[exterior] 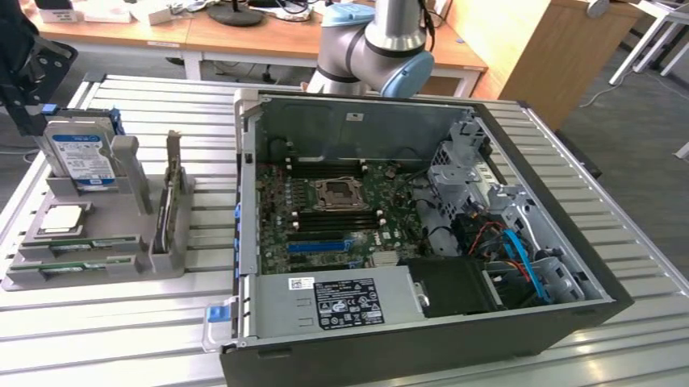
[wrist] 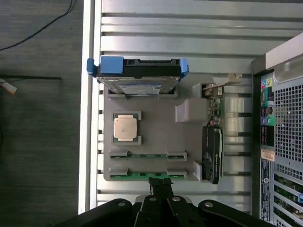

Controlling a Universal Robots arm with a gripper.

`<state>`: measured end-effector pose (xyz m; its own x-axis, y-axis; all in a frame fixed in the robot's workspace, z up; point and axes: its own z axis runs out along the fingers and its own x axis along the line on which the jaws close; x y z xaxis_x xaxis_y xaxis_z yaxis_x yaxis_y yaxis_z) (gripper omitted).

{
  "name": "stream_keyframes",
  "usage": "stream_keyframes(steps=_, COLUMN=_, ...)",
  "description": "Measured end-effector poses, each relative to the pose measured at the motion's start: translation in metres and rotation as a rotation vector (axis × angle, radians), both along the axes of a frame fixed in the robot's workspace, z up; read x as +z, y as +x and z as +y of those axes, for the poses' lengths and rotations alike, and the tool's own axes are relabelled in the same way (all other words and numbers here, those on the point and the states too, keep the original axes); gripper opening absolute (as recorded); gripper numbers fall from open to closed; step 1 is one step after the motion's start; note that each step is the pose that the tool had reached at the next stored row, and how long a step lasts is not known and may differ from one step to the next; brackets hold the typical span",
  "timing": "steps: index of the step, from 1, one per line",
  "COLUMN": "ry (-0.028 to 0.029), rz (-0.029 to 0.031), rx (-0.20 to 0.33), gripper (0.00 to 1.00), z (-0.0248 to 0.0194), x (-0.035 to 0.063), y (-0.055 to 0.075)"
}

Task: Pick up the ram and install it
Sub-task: 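Pick up the ram and move it above insertion slot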

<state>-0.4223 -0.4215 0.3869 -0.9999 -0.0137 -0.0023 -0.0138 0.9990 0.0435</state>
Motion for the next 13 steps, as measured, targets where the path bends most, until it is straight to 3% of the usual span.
stream_keyframes(steps=13, ry=-0.0001, rz=0.001, rx=0.235, gripper=0.11, z=0.0, x=-0.0003, y=0.0)
